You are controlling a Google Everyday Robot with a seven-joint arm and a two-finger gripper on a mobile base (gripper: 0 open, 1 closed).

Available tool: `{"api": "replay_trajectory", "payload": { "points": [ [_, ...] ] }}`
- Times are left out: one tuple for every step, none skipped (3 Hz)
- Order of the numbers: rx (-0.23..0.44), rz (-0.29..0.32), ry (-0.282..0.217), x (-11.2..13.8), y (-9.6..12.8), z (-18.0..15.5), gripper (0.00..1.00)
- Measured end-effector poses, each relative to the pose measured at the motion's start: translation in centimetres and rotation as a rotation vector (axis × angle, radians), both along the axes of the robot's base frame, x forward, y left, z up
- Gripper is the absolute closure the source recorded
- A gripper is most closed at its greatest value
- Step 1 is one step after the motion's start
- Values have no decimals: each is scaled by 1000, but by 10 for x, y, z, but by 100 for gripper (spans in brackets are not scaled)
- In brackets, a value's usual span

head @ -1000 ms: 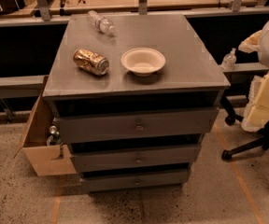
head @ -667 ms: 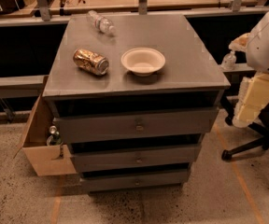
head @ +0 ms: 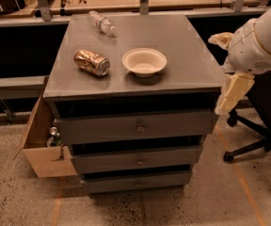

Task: Move paper bowl near water bottle

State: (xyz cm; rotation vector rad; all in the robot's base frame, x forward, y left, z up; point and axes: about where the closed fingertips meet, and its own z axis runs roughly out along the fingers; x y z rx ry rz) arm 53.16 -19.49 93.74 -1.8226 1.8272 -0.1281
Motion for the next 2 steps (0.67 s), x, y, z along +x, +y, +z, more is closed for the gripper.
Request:
{"api": "replay_trajectory", "payload": {
  "points": [
    [45, 91, -110, 29, 7, 6, 0],
    [61, 202, -234, 55, 17, 16, 0]
  ]
}}
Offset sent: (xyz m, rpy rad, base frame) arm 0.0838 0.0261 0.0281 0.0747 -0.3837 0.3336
